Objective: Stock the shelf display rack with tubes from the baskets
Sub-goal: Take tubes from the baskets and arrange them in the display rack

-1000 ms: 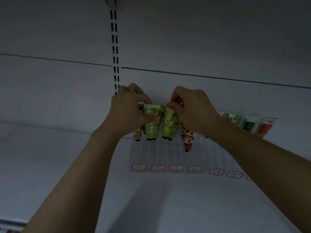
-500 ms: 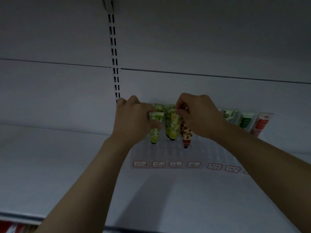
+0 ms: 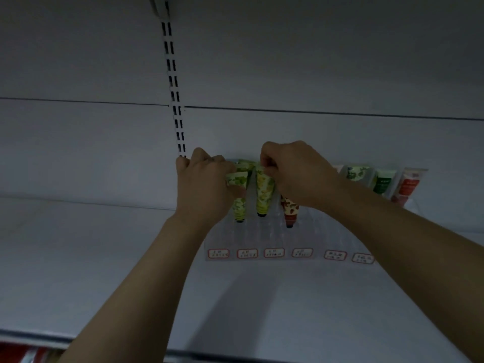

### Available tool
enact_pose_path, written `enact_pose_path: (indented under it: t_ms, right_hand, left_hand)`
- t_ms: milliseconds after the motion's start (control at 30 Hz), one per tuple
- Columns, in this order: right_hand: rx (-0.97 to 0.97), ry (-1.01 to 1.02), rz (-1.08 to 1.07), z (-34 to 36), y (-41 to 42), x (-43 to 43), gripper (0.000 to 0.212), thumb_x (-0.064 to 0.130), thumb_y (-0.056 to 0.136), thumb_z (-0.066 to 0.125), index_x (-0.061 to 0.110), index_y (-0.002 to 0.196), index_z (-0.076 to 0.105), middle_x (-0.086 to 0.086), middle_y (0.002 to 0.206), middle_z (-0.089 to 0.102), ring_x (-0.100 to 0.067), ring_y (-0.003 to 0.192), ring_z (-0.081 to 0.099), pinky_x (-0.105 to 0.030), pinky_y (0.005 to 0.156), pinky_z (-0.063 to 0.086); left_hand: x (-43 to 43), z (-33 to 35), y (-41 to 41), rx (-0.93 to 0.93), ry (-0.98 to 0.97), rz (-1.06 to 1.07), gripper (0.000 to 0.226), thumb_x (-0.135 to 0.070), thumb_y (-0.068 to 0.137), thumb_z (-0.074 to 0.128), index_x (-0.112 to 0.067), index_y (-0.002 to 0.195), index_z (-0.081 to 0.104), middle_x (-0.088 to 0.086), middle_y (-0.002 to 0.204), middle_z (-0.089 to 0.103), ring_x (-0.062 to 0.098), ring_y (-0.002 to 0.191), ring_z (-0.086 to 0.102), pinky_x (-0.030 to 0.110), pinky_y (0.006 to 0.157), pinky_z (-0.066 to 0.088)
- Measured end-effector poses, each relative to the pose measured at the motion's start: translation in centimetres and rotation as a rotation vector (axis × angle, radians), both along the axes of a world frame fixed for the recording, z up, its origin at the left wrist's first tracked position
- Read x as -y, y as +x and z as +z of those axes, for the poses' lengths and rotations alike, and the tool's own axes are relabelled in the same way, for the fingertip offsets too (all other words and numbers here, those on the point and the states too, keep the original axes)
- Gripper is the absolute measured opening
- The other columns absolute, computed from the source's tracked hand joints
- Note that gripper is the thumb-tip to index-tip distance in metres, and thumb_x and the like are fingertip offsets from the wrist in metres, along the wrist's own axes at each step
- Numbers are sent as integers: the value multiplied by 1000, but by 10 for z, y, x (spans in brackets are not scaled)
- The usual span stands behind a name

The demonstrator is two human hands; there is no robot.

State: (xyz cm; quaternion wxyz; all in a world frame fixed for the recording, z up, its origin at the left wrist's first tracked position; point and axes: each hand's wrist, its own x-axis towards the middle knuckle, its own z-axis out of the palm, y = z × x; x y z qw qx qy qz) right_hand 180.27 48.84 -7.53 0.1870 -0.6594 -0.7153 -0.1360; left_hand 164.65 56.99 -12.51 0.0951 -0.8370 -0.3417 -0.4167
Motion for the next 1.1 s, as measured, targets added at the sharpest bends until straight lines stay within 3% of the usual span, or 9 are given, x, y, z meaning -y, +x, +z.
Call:
enact_pose_path:
  t_ms: [133, 300, 433, 600, 767, 933, 1100]
  right_hand:
    - [34, -71, 20, -8, -9, 0, 15, 20, 90, 59, 7, 97, 62, -8, 89, 63, -23, 82, 58, -30, 62, 42]
    - [64, -16, -104, -6, -2, 0, 24, 30, 88, 62, 15, 105, 69, -7, 96, 66, -24, 86, 60, -27, 65, 42]
    - [66, 1, -89, -10, -6, -1, 21, 29, 86, 62, 17, 101, 69, -5, 93, 66, -24, 86, 60, -27, 64, 40]
    - [-12, 25, -103, -13, -7, 3, 21, 30, 86, 63, 21, 103, 71, -6, 93, 67, -24, 84, 58, -27, 64, 36]
    - [48, -2, -145, -9, -5, 5, 28, 33, 88, 62, 18, 111, 68, -9, 101, 67, -29, 91, 61, -27, 65, 33]
    - [38, -47, -202, -9, -3, -4, 21, 29, 82, 67, 12, 94, 70, -7, 86, 65, -24, 80, 61, -24, 61, 38]
    - [21, -43, -187, -10, -4, -5, 23, 28, 82, 68, 12, 99, 71, -7, 91, 67, -25, 84, 62, -25, 65, 43]
  left_hand:
    - [0, -1, 1, 11, 24, 20, 26, -40, 56, 69, -16, 67, 71, 1, 57, 59, 29, 72, 52, 28, 68, 7]
    - [1, 0, 1, 0, 76, 28, 28, -38, 53, 72, -17, 72, 75, 2, 58, 64, 30, 69, 56, 27, 64, 3]
    - [0, 0, 0, -6, 54, 53, 28, -31, 57, 84, -16, 78, 76, 7, 64, 66, 31, 78, 55, 28, 66, 5]
    - [6, 1, 6, -42, 94, 72, 20, -30, 54, 83, -20, 66, 71, 0, 56, 59, 28, 74, 53, 27, 65, 3]
    - [10, 1, 7, -9, 42, 95, 28, -33, 65, 83, -16, 87, 75, 10, 74, 66, 30, 90, 53, 29, 68, 6]
    - [6, -1, 6, 11, -44, 76, 27, -37, 74, 76, -20, 95, 74, 8, 81, 64, 27, 98, 49, 29, 70, 8]
    - [4, -4, -1, 25, -6, 101, 32, -31, 64, 85, -13, 89, 76, 15, 72, 64, 33, 87, 55, 34, 75, 14]
